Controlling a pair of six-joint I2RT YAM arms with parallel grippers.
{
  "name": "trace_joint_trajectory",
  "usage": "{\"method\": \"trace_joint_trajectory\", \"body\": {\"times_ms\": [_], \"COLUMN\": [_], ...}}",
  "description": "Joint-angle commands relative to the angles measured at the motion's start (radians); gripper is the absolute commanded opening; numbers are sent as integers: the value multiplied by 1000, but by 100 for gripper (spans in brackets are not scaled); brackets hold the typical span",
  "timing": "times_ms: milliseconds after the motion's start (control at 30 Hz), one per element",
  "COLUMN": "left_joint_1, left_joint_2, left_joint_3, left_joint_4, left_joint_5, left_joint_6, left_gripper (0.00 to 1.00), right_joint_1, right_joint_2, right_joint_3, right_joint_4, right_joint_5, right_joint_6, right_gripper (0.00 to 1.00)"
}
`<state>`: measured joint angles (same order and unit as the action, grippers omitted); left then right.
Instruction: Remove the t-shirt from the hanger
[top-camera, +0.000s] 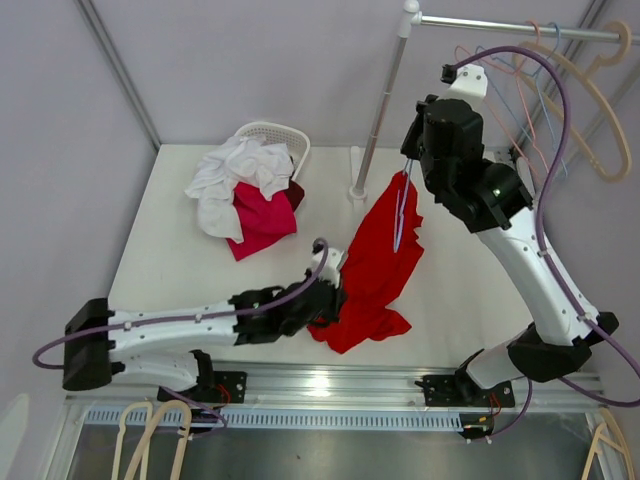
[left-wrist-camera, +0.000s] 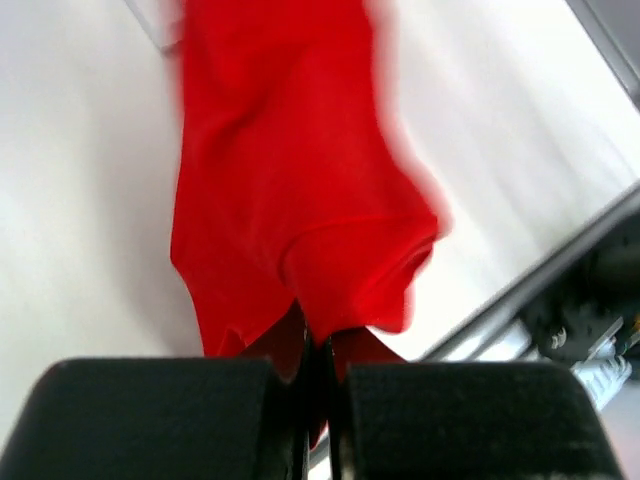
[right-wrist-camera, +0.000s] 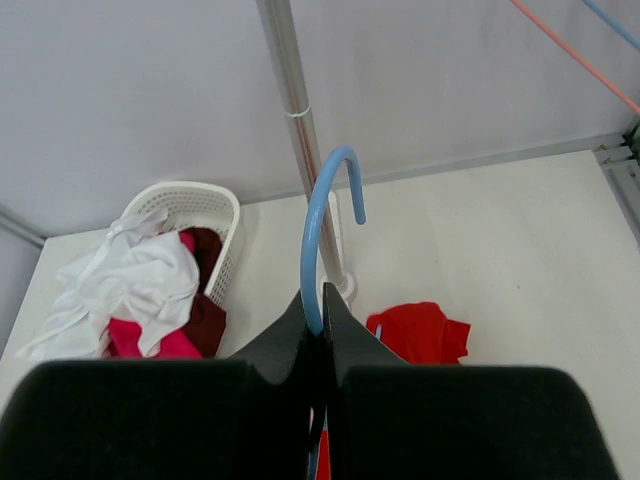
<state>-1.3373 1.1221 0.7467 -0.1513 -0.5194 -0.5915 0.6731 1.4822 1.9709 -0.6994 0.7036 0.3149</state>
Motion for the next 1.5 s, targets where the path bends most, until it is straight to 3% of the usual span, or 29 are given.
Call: {"method": "trace_joint_trajectory", "body": {"times_ms": [0,167,300,400,533,567,667,700,800,967,1100,1233,1467], "left_joint_1": [131,358,398,461,587,639,739,762,852,1018,1118,1164,1199], "left_joint_2": [123,319,357,354,407,424,510,534,604,584,610,659,752], "left_joint_3": [234,370,488,617,922,1079,1230,1396,1574,1594,1599,1654,1763], "left_joint_4": [-9,-13,-120,-190,-335,-365,-445,-474,-443,-211,-19,51,98], "left_joint_5": [182,487,483,504,542,545,564,568,573,486,513,552,532], "left_joint_6": [47,-17,37,68,101,105,125,133,145,179,168,179,248], "left_gripper": [1,1,1,1,1,1,1,1,1,1,1,1,1], "right_joint_1": [14,16,-22,-82,-213,-225,-251,-260,-308,-415,-486,-526,-558], "right_joint_2": [-74,-134,-151,-148,-113,-91,-47,-36,6,70,130,205,352], "right_joint_3": [72,72,74,77,88,85,88,91,103,115,105,121,327], "right_joint_4": [-69,-100,-45,-11,66,87,167,187,262,380,501,600,557], "right_joint_5": [-88,-81,-33,-99,-268,-286,-340,-361,-389,-512,-572,-625,-654], "right_joint_6": [55,1,-102,-131,-140,-146,-200,-223,-247,-241,-247,-258,-255], "right_gripper": [0,0,0,0,0,0,0,0,0,0,0,0,0]}}
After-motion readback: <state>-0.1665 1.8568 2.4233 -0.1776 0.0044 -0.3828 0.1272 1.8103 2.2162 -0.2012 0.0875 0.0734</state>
